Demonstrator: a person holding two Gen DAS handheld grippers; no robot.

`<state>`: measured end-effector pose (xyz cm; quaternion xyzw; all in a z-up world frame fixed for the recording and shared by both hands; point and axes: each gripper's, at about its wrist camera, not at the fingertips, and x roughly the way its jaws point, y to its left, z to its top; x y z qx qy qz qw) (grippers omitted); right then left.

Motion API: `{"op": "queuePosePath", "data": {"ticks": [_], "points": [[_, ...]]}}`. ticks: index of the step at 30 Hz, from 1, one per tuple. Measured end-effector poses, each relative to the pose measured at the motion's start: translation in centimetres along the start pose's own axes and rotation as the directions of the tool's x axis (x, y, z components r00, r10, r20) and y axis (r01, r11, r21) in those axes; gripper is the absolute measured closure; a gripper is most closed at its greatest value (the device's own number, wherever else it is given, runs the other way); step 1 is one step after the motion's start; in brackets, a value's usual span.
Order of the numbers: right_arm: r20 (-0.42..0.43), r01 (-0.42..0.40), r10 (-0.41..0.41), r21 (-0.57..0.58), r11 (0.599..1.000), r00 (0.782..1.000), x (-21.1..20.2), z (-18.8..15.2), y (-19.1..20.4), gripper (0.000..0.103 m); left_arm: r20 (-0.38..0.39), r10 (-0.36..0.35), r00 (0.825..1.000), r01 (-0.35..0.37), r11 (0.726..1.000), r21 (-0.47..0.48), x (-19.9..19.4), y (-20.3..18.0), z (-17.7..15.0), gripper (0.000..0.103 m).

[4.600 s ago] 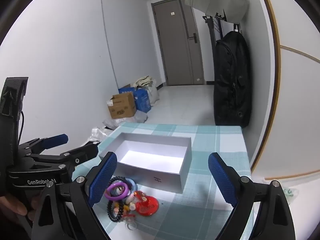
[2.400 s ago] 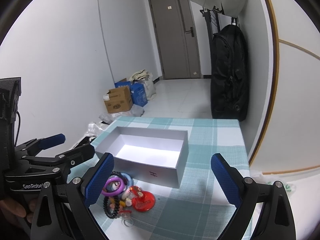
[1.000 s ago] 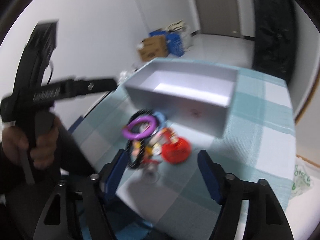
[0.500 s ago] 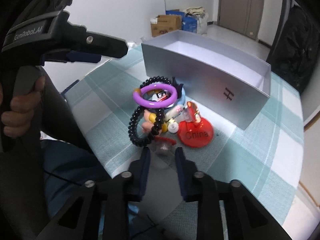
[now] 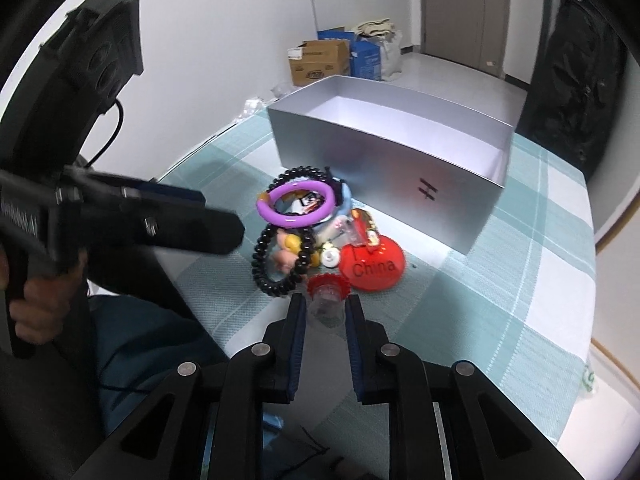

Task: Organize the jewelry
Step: 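Grasp the red-capped clear charm with the right tool while the left tool approaches the pile, then grasp and lift the black coiled hair tie with the left tool while the right carries the charm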

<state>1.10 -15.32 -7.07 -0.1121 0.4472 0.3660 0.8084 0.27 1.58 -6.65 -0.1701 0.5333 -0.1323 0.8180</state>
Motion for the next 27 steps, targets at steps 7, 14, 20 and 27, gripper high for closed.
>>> {"op": "queuePosePath", "data": {"ticks": [7, 14, 20, 27], "points": [[0.024, 0.010, -0.012, 0.074, 0.997, 1.000, -1.3, 0.0, -1.6, 0.085, -0.020, 0.034, 0.999, -0.034, 0.999, 0.017, 1.4, -1.2, 0.2, 0.006], [0.060, 0.013, -0.020, 0.127, 0.992, 0.998, -2.4, -0.4, -2.6, 0.085, -0.009, 0.128, 0.992, -0.127, 0.989, 0.070, 2.6, -2.6, -0.4, 0.006], [0.082, 0.006, -0.020, 0.169, 0.986, 0.996, -3.0, -0.9, -3.0, 0.085, -0.015, 0.160, 0.987, -0.158, 0.983, 0.095, 3.1, -2.9, -0.4, 0.038], [0.103, -0.002, -0.018, 0.187, 0.982, 0.995, -3.7, -1.3, -2.8, 0.084, -0.023, 0.138, 0.990, -0.135, 0.986, 0.096, 3.1, -3.0, -0.3, 0.060]]}}
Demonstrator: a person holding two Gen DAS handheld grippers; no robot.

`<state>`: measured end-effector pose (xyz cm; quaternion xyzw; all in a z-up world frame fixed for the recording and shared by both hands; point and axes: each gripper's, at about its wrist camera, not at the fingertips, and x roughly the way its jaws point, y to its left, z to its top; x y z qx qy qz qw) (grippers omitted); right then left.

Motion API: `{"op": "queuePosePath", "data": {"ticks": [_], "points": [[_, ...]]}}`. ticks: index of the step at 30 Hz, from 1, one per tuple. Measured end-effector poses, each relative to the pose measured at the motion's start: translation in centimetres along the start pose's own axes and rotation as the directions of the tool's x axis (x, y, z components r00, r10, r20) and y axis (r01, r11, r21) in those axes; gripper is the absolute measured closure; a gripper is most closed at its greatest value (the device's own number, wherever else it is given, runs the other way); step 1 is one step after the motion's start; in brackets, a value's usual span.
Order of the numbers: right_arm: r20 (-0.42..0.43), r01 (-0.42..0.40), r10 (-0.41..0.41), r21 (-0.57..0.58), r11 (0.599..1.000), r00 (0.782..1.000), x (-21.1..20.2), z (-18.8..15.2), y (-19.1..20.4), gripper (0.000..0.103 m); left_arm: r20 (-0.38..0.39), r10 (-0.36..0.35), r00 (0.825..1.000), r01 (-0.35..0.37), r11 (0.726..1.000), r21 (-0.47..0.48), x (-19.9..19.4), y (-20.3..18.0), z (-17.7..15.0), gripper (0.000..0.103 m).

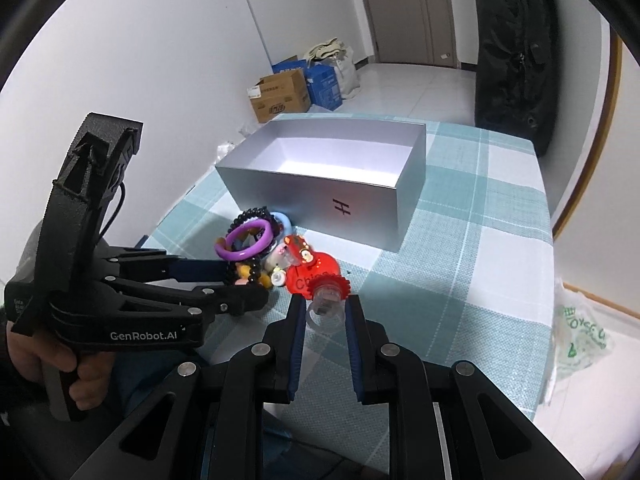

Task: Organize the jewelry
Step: 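Grasp and lift the black coiled hair tie with the left tool while the right carries the charm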

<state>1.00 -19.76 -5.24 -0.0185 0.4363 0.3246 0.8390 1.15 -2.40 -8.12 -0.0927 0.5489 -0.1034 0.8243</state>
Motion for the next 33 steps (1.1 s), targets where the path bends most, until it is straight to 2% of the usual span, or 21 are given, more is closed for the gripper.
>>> {"op": "queuePosePath", "data": {"ticks": [4, 9, 15, 19, 23, 29, 31, 33], "points": [[0.005, 0.000, -0.001, 0.007, 1.000, 1.000, -0.1, -0.1, -0.1, 0.084, 0.003, -0.072, 0.997, 0.072, 0.997, -0.014, -0.7, 0.0, 0.2, 0.062], [0.009, 0.003, -0.003, 0.029, 1.000, 1.000, -0.2, -0.1, -0.6, 0.084, 0.018, -0.173, 0.985, 0.174, 0.985, -0.020, -2.1, 0.0, 0.5, 0.062], [0.014, 0.006, -0.007, 0.058, 0.998, 1.000, -0.3, 0.0, -0.9, 0.084, 0.048, -0.220, 0.974, 0.221, 0.975, -0.021, -3.1, -0.5, 1.1, 0.062], [0.029, 0.001, -0.003, 0.079, 0.997, 1.000, -0.4, 0.1, -1.1, 0.084, 0.069, -0.267, 0.961, 0.269, 0.963, -0.027, -3.8, -0.2, 1.8, 0.062], [0.079, -0.032, 0.024, 0.098, 0.995, 0.997, -1.0, 0.8, -1.0, 0.084, 0.107, -0.312, 0.944, 0.317, 0.948, -0.036, -5.3, 0.4, 2.3, 0.062], [0.187, -0.082, 0.068, 0.072, 0.994, 0.980, -2.4, 2.6, -0.2, 0.084, 0.180, -0.329, 0.927, 0.344, 0.937, -0.061, -7.0, 2.1, 5.0, 0.062], [0.224, -0.106, 0.088, 0.070, 0.992, 0.971, -2.7, 3.4, -0.2, 0.084, 0.193, -0.320, 0.928, 0.338, 0.939, -0.069, -7.0, 2.6, 6.2, 0.062], [0.241, -0.117, 0.098, 0.065, 0.991, 0.966, -2.7, 4.2, -0.2, 0.084, 0.199, -0.290, 0.936, 0.308, 0.949, -0.067, -6.8, 2.9, 7.4, 0.062]]}}
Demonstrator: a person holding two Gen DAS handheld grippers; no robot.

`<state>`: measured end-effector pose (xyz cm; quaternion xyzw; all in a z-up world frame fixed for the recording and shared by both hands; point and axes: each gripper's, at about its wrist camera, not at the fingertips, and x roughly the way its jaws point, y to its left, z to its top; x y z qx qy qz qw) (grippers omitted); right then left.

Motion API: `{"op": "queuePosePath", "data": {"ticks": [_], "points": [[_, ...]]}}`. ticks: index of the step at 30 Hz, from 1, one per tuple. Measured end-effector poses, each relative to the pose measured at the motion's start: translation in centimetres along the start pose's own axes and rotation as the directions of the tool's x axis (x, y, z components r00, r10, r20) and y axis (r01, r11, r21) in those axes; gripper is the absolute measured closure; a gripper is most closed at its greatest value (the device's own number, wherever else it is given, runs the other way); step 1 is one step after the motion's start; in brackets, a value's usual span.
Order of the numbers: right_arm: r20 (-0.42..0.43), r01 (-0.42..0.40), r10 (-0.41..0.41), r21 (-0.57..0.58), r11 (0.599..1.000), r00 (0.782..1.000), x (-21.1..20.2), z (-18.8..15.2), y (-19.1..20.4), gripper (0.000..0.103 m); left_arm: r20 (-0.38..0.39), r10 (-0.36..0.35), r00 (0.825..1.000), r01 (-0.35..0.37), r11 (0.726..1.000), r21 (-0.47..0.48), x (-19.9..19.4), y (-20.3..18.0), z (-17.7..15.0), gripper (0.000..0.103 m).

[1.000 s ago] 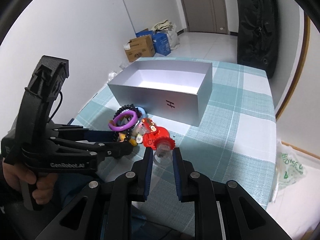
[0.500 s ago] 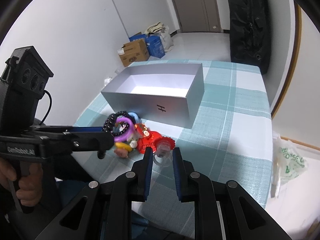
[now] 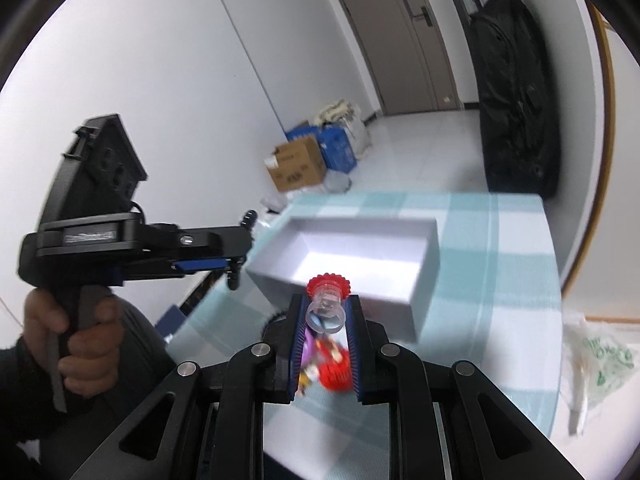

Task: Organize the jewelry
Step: 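Grasp and lift the black coiled hair tie with the left tool while the right carries the charm, then lower the hair tie into the box and open the left tool while the right releases the charm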

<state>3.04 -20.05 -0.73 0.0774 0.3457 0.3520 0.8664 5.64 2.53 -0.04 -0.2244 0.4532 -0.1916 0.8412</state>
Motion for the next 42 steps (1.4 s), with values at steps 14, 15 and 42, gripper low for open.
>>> {"op": "queuePosePath", "data": {"ticks": [14, 15, 42], "points": [[-0.096, 0.012, -0.018, -0.067, 0.998, 0.995, 7.0, 5.1, -1.5, 0.084, -0.096, 0.075, 0.993, -0.073, 0.997, 0.024, 4.6, 2.4, 3.1, 0.062], [-0.103, 0.012, -0.019, -0.067, 0.998, 0.994, 7.5, 5.1, -1.7, 0.084, -0.103, 0.073, 0.992, -0.071, 0.997, 0.021, 4.8, 2.6, 3.2, 0.062], [-0.055, 0.051, -0.056, -0.086, 0.995, 0.997, 8.4, 4.7, -3.9, 0.026, -0.020, 0.124, 0.992, -0.123, 0.991, 0.055, 4.6, 2.1, 4.6, 0.026]]}}
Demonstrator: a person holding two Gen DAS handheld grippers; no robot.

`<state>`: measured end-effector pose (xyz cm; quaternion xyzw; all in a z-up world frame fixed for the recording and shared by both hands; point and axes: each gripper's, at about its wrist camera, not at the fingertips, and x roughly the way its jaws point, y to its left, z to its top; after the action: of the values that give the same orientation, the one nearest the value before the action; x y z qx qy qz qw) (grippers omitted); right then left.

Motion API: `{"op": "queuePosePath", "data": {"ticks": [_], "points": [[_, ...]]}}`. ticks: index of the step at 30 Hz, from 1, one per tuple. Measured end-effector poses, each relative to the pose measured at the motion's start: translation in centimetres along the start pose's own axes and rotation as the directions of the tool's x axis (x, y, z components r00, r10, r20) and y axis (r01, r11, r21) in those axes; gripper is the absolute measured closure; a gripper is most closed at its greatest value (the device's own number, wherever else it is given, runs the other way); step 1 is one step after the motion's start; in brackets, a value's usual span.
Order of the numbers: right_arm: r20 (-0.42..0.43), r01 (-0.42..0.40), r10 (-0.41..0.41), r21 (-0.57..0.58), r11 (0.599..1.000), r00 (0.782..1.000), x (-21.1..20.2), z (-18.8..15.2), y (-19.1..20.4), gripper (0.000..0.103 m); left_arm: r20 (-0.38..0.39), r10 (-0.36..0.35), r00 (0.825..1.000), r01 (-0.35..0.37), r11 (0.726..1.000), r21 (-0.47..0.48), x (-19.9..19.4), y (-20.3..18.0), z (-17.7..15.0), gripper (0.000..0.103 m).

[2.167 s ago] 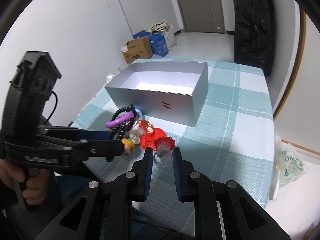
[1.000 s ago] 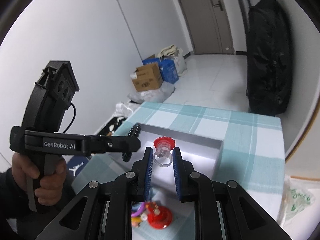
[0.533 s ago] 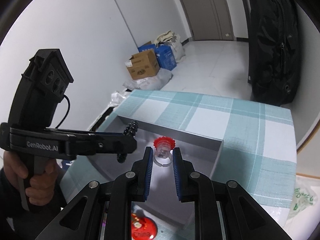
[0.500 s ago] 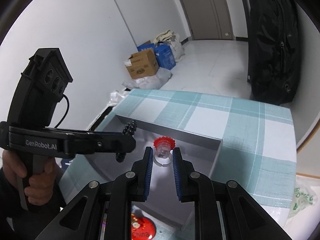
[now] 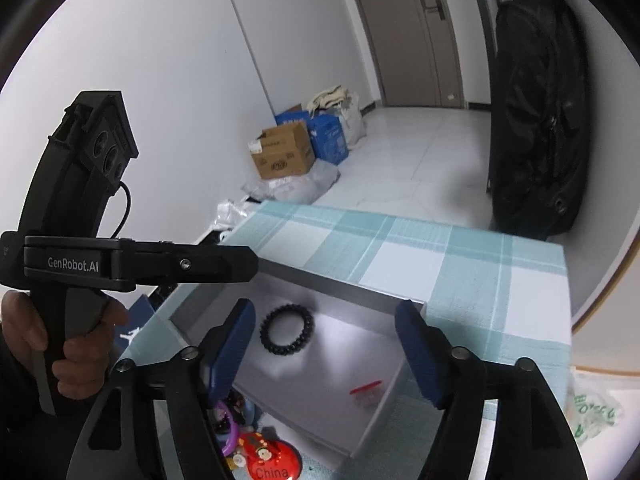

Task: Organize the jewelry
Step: 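Lower the hair tie into the box and open the left tool while the right releases the charm, then grasp the purple bangle with the left tool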

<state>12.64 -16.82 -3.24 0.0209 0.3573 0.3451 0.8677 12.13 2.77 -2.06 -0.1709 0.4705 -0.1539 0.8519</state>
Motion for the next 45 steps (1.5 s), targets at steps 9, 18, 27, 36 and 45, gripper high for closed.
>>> {"op": "queuePosePath", "data": {"ticks": [9, 18, 27, 36, 45], "points": [[0.027, 0.037, -0.037, 0.020, 0.999, 0.999, -1.9, -0.7, 0.5, 0.019, 0.081, 0.087, 0.993, -0.093, 0.993, 0.077, -1.4, -1.8, -1.3, 0.026], [0.052, 0.059, -0.061, 0.023, 0.998, 0.997, -3.6, -2.0, 1.8, 0.010, 0.164, 0.184, 0.969, -0.201, 0.975, 0.094, -3.4, -2.0, -3.8, 0.026], [0.073, 0.084, -0.086, 0.034, 0.996, 0.994, -5.7, -3.7, 2.8, 0.000, 0.180, 0.246, 0.952, -0.264, 0.961, 0.086, -4.8, -1.8, -6.9, 0.026], [0.049, 0.118, -0.117, 0.001, 0.993, 0.992, -6.7, -5.4, 4.0, 0.000, 0.153, 0.274, 0.950, -0.290, 0.952, 0.098, -5.1, -1.5, -9.3, 0.024], [0.001, 0.126, -0.126, -0.029, 0.992, 0.992, -6.9, -7.2, 5.0, 0.000, 0.134, 0.266, 0.955, -0.281, 0.953, 0.115, -4.8, -1.7, -10.3, 0.024]]}}
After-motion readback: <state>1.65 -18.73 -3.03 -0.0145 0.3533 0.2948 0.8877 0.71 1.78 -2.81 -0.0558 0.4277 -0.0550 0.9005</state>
